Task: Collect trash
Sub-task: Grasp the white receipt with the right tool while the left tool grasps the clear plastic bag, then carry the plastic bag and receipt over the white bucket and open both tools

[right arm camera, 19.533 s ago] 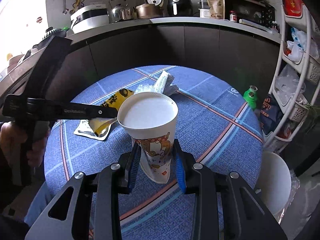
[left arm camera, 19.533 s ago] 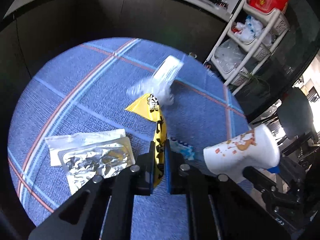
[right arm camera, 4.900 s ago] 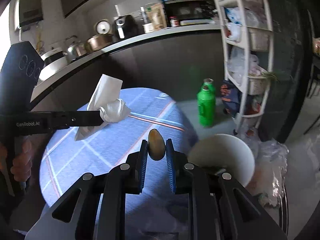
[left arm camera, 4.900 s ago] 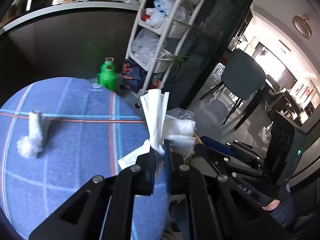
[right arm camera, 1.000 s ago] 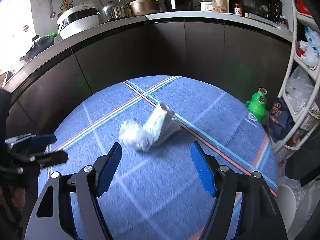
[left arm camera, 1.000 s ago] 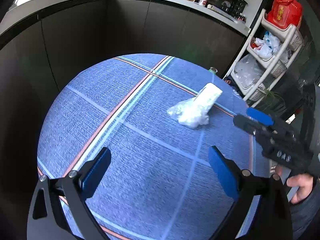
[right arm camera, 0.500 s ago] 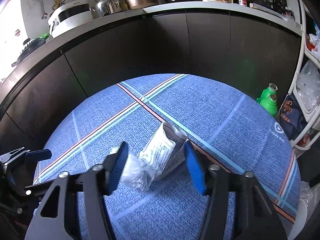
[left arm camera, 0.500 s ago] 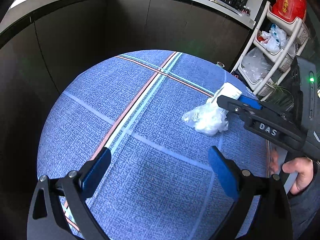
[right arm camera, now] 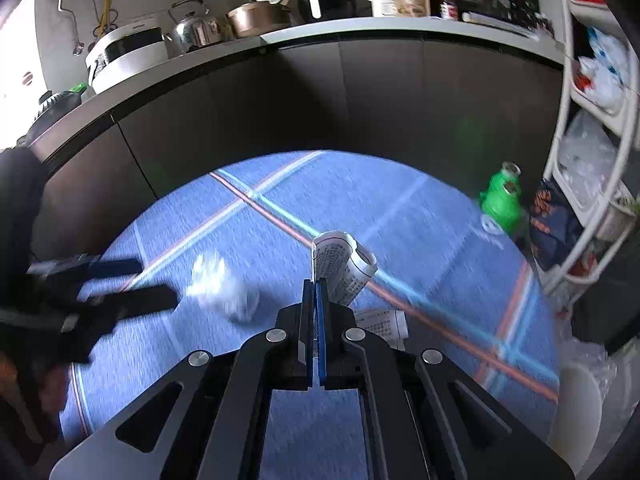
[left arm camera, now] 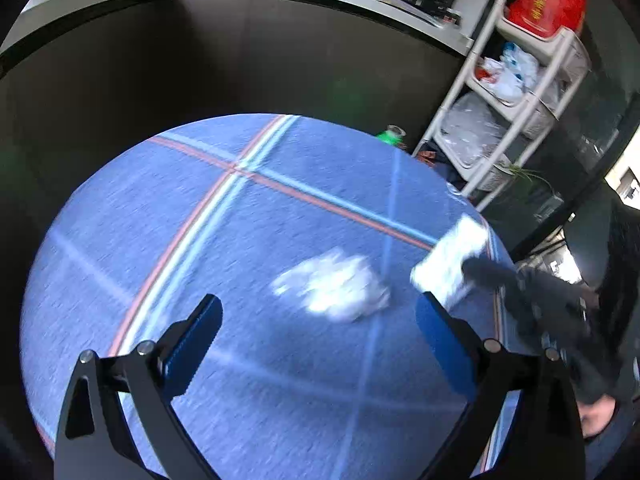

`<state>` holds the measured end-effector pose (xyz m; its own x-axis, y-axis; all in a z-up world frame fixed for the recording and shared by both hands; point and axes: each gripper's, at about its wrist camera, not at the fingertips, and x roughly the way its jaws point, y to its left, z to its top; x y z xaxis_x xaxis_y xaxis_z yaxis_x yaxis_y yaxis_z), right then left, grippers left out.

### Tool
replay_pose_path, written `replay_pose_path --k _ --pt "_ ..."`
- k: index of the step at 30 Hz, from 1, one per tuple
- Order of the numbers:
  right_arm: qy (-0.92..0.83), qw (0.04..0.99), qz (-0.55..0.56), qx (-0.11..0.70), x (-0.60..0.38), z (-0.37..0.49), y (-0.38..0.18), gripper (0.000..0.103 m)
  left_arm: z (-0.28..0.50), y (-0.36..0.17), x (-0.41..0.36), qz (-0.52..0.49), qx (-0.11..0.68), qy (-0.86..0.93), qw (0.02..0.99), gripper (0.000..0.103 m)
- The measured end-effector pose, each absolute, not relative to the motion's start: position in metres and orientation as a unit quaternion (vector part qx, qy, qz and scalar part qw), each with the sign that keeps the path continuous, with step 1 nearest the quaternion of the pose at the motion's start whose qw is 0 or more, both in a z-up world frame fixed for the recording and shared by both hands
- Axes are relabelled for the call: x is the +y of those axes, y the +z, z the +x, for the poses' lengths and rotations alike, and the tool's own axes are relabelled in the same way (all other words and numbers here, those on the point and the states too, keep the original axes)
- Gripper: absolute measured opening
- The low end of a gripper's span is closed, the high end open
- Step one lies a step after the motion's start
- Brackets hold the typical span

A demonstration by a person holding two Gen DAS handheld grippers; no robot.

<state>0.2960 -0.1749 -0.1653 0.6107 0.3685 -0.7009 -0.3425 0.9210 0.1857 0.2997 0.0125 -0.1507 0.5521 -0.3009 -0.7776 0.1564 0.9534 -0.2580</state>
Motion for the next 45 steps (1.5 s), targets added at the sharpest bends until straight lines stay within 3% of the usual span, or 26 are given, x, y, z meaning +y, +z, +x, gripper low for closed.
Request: replay_pose_path --k 2,12,15,26,45 --pt "0.193 0.897 0.019 0.398 -0.182 0.288 -0.168 0.001 0.311 -0.155 0.001 -0.078 0.463 -0.131 0.873 0.096" --pt "0.186 0.896 0.034 0.402 -0.202 0.267 -0.168 0.001 0.332 -0.182 -0.012 -0.098 0.517 -0.138 0.839 0.031" --pt "0.187 0.898 0.035 0.397 -0.204 0.260 -0.164 0.001 0.328 -0.179 -0.012 -0.101 0.520 -0.138 0.837 0.020" --pt "0.186 0.914 0.049 0.357 -0.227 0.216 -0.125 0.001 0.275 -0.118 -0.028 -0.096 0.477 -0.169 0.857 0.018" --pt "0.126 0.941 0.080 0.303 -0.309 0.134 -0.084 0.001 0.188 -0.039 -0.143 -0.019 0.425 -0.277 0.862 0.018"
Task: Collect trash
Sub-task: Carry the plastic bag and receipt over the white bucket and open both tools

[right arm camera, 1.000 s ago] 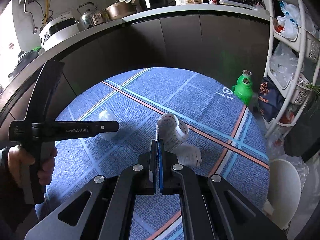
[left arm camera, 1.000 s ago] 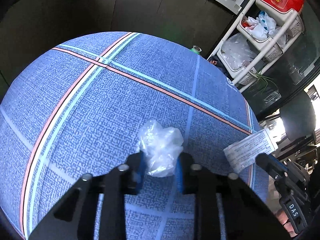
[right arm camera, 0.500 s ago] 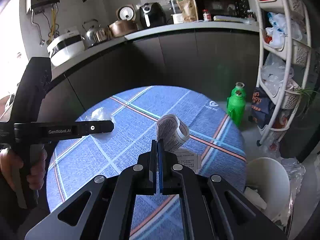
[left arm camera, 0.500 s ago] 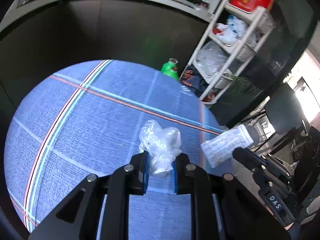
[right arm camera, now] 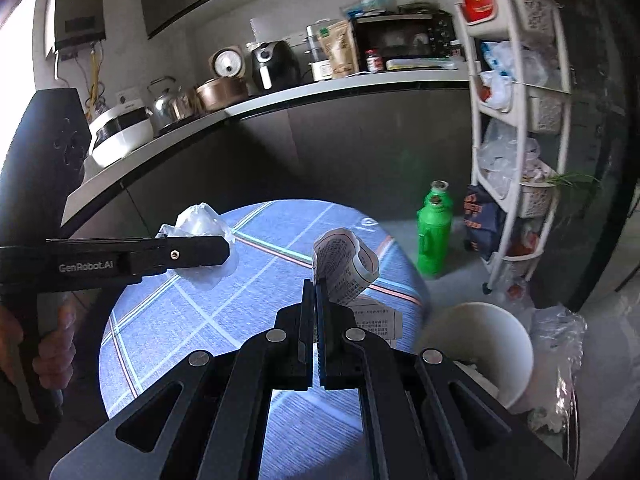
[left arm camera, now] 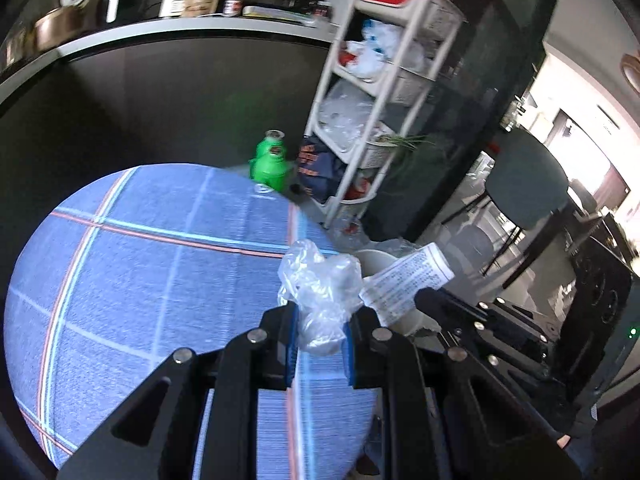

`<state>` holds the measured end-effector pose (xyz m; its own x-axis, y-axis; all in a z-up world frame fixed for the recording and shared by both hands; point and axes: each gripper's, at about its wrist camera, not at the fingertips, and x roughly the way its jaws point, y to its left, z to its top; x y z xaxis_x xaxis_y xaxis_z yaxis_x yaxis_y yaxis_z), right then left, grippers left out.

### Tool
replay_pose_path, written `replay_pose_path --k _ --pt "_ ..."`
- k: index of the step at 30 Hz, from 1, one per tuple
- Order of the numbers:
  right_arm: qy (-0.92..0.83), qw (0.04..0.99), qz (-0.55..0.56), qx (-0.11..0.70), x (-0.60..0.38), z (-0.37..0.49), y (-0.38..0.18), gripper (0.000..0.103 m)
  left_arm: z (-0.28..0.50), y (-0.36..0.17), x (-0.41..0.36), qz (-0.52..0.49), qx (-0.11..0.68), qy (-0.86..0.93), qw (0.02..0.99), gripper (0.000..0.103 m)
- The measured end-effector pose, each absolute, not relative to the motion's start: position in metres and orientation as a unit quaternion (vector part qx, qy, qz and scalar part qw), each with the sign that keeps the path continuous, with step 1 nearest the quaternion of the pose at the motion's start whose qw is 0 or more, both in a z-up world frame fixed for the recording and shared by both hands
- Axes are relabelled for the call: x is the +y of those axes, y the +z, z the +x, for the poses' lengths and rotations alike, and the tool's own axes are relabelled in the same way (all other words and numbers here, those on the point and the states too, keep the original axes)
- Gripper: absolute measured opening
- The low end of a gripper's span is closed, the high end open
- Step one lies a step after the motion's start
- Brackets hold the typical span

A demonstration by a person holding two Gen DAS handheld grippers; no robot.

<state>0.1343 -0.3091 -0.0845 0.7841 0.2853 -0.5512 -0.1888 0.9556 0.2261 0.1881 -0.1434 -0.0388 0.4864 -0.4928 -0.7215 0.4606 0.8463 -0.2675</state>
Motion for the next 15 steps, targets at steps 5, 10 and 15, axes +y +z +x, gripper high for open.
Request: replay_pose_path --k 5,10,15 --pt "0.102 0.943 0.096 0.301 -0.337 0.123 -0.088 0.001 0.181 -0.041 -0.175 -0.002 0.428 -0.300 0.852 0.018" --pt "0.078 0.944 0.114 0.301 -0.364 0.114 -0.095 0.001 0.180 -0.047 -0.209 0.012 0.435 -0.322 0.841 0.018" --pt "0.056 0.942 0.132 0.302 -0.390 0.110 -0.106 0.001 0.185 -0.056 -0.236 0.023 0.444 -0.339 0.829 0.018"
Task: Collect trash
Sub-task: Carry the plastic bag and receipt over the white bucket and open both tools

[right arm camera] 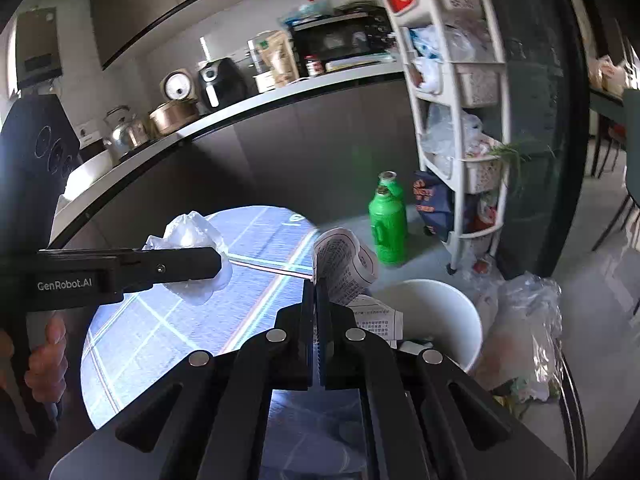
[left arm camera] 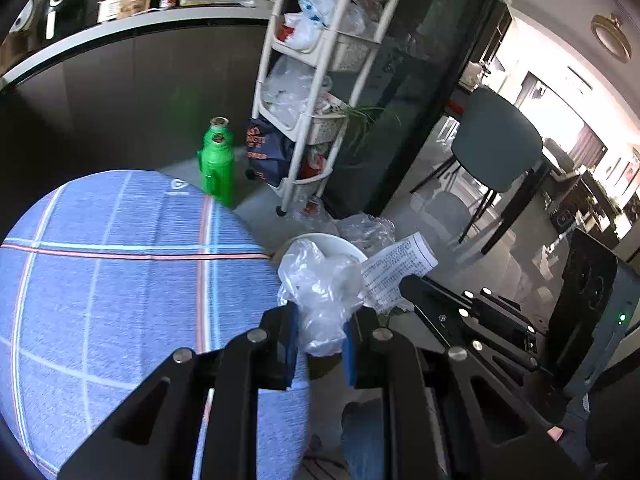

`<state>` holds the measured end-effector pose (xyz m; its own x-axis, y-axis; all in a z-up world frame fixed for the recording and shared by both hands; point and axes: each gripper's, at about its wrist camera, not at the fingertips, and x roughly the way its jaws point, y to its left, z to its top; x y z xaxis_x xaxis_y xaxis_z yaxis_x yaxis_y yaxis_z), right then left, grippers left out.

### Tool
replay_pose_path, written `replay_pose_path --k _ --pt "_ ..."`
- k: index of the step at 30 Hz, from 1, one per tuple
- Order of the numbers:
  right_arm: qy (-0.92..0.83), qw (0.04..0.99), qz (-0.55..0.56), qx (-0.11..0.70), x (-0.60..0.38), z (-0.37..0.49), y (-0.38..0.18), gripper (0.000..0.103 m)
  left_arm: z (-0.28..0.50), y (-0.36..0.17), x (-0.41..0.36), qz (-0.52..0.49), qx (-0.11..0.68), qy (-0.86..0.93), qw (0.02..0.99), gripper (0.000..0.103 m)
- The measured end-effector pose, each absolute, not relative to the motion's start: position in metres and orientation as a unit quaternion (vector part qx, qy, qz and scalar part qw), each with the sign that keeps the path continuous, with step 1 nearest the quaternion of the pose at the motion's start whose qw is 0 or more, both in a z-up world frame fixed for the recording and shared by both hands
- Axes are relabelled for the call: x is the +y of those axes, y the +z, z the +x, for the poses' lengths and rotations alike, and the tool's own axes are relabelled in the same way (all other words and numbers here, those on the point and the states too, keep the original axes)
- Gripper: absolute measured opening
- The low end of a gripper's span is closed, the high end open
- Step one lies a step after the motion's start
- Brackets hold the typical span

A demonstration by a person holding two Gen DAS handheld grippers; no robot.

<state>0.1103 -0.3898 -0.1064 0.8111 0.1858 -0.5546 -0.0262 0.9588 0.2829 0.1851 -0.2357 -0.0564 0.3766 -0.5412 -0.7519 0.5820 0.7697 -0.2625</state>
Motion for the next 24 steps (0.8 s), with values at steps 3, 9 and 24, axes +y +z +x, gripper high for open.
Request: replay_pose_path --k 3,9,24 --pt "0.044 0.940 0.144 0.306 -0.404 0.109 -0.116 0.001 0.189 -0.064 -0.253 0.030 0.452 -0.347 0.822 0.018" --pt "0.024 0.934 0.167 0.317 -0.429 0.111 -0.136 0.001 0.196 -0.083 -0.283 0.041 0.466 -0.360 0.807 0.018" --pt "0.003 0.911 0.204 0.358 -0.466 0.136 -0.196 0.001 0.235 -0.145 -0.339 0.049 0.517 -0.373 0.769 0.019"
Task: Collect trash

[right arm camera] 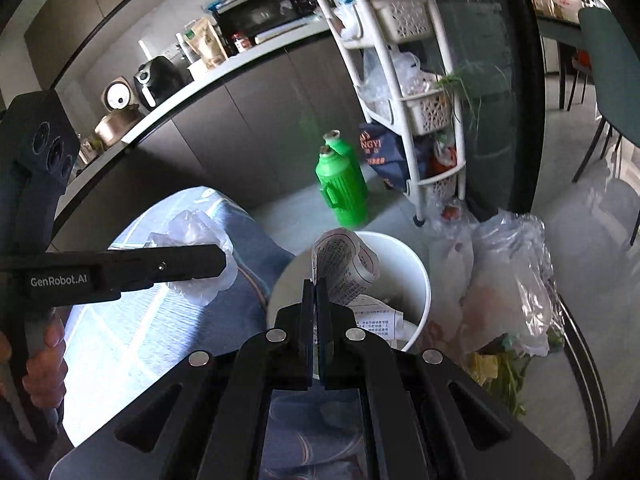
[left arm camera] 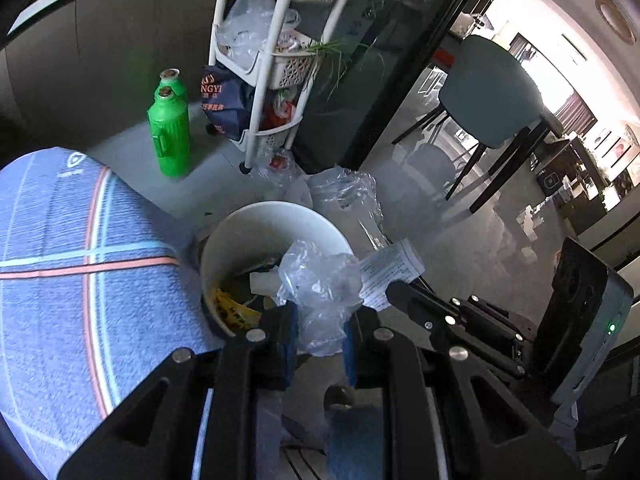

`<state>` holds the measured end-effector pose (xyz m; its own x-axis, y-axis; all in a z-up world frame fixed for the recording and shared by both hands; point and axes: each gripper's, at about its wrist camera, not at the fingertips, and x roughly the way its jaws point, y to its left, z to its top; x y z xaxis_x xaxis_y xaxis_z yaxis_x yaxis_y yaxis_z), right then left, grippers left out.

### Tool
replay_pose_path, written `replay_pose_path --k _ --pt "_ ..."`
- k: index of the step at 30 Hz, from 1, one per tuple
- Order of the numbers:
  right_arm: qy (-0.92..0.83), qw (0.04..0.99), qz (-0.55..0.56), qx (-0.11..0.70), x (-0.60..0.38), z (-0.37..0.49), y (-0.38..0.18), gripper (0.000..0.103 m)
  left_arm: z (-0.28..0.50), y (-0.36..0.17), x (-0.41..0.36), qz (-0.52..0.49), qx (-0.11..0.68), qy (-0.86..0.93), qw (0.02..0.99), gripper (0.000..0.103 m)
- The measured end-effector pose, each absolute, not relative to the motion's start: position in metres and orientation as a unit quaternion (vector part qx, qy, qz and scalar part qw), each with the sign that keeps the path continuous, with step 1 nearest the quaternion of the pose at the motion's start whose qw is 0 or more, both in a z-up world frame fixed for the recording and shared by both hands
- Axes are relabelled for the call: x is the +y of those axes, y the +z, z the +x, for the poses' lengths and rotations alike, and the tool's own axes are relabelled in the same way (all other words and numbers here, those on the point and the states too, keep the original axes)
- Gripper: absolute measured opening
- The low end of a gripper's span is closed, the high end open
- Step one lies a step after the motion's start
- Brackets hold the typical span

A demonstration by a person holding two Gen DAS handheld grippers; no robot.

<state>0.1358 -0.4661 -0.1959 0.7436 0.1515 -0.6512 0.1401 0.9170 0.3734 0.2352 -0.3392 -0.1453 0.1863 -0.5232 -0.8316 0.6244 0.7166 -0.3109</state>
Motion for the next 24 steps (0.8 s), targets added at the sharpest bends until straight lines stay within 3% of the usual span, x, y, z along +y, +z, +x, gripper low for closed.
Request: replay_pose_path --k 12,13,14,16,17,18,20,21,24 --pt "0.005 0.895 0.206 0.396 -0.476 0.175 -0.242 0.002 0.264 -0.180 -0.361 0.058 0.531 -0.375 0.757 0.025" --pt "0.006 0.894 0.202 0.400 -0.474 0.178 -0.245 0.004 0.266 -0.181 -0.362 0.059 0.531 -0.377 0.757 0.027" --pt "0.006 0.893 0.196 0.404 -0.473 0.181 -0.249 0.004 0.266 -0.182 -0.362 0.060 0.529 -0.376 0.758 0.037" --pt "0.008 0.891 0.184 0.415 -0.470 0.187 -0.258 0.021 0.267 -0.181 -0.361 0.058 0.520 -0.371 0.767 0.055" --pt "0.008 0.892 0.181 0.415 -0.468 0.188 -0.262 0.040 0.267 -0.180 -0.359 0.055 0.515 -0.368 0.772 0.067" --pt "0.010 0.893 0.180 0.413 -0.467 0.187 -0.263 0.049 0.268 -0.177 -0.356 0.048 0.508 -0.364 0.779 0.078" --pt "0.018 0.894 0.175 0.413 -0.465 0.186 -0.265 0.056 0.269 -0.171 -0.353 0.038 0.495 -0.356 0.791 0.092" --pt "0.022 0.894 0.171 0.414 -0.463 0.185 -0.265 0.070 0.269 -0.167 -0.350 0.034 0.485 -0.350 0.801 0.098" --pt "0.029 0.898 0.164 0.407 -0.459 0.180 -0.263 0.087 0.270 -0.158 -0.343 0.024 0.477 -0.347 0.807 0.099"
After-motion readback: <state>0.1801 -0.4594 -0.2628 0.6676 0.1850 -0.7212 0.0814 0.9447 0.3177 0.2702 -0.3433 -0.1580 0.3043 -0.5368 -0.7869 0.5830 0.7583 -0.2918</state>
